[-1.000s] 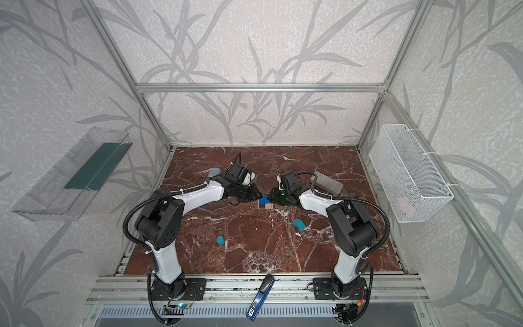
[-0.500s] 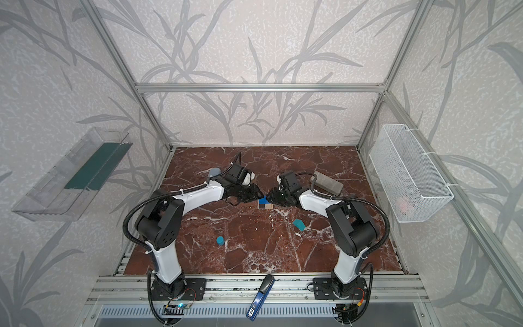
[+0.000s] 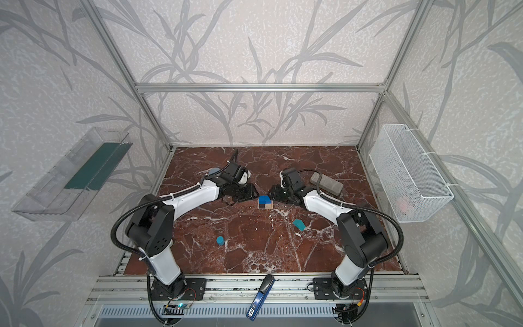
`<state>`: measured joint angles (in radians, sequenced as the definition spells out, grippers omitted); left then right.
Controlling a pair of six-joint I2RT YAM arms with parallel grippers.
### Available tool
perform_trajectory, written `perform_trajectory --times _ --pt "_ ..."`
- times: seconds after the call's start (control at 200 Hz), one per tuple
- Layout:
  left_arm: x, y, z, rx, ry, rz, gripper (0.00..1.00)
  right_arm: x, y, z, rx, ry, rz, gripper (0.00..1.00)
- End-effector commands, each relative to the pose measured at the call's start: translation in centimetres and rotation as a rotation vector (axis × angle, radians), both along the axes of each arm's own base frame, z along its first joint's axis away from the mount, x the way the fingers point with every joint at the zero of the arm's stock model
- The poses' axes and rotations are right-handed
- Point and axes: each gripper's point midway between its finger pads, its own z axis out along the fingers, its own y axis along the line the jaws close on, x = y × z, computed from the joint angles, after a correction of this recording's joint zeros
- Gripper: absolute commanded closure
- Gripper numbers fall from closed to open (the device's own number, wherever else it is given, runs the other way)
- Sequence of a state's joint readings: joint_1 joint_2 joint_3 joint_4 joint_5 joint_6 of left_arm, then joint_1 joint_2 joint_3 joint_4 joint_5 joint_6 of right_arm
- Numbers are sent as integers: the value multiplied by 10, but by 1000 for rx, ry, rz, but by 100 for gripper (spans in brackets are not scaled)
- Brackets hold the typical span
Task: Build the wood block tower
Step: 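Open both grippers and lift them away from the stack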
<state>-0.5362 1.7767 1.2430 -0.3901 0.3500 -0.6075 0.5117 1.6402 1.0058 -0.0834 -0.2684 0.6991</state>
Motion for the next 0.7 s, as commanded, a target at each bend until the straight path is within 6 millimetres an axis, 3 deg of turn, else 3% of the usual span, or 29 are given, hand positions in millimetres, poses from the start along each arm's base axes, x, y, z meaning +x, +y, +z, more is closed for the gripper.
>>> perform_trajectory --times 0.0,0.245,0.415,0.695 --pt "-10 31 25 150 -55 5 55 -7 -16 18 -49 -59 -19 49" --pt "-49 86 43 332 -41 91 53 -19 -40 44 -74 -150 -73 48" --pt "-91 120 29 441 40 132 51 -27 -53 54 -57 -225 -107 47" --pt "-135 141 10 515 140 143 49 -31 -63 53 -27 -242 -117 45"
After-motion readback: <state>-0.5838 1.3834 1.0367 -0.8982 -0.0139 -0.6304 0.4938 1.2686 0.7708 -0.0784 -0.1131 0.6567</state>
